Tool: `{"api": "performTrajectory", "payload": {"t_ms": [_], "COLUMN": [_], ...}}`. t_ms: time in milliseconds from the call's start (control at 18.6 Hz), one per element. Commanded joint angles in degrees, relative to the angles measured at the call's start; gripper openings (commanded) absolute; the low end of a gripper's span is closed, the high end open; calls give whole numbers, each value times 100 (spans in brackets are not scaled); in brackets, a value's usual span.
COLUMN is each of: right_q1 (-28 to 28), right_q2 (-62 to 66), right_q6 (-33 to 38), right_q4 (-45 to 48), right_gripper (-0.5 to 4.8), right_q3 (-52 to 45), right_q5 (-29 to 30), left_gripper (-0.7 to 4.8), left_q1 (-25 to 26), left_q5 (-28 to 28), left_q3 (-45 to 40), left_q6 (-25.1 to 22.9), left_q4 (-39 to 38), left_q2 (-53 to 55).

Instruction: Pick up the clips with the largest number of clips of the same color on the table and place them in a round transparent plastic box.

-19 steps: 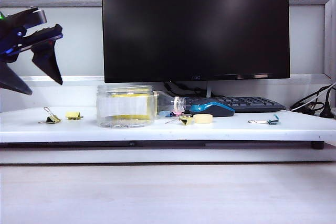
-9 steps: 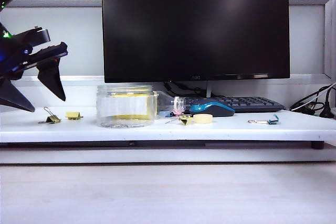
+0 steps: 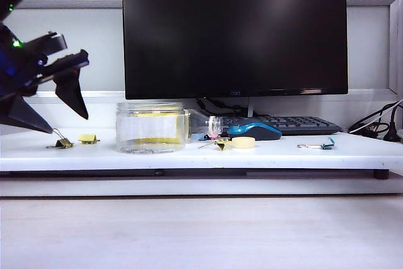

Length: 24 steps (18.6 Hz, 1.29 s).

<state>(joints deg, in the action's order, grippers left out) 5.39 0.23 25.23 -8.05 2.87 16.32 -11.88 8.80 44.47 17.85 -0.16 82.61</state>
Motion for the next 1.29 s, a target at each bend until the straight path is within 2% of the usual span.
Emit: {"api": "performTrajectory", "payload": {"t_ms": [54,1074,1128,1182,1235,1289], "right_q1": [-2,-4,-4,-4,-4,-4], "right_q2": [-11,-11,-11,-11,-11,-11], "right_q6": [-20,-131,-131,-131,-131,-131], "right_q4": [101,94,94,94,94,94], "right_gripper": [30,30,30,30,30,30], "right_q3": [33,33,33,33,33,33], "right_q5": [17,17,15,15,17,17], "left_gripper": [272,263,254,194,100,75], "left_q1": [-9,-7,-7,-7,-7,-7], "left_q5": [-4,-131,-131,-129,-129,-129], "left_q3": [24,24,24,24,24,24], "left_q6": [15,15,15,13,13,13], "left_q4": [79,350,350,352,352,356], "left_q2": [74,319,319,319,319,319]}}
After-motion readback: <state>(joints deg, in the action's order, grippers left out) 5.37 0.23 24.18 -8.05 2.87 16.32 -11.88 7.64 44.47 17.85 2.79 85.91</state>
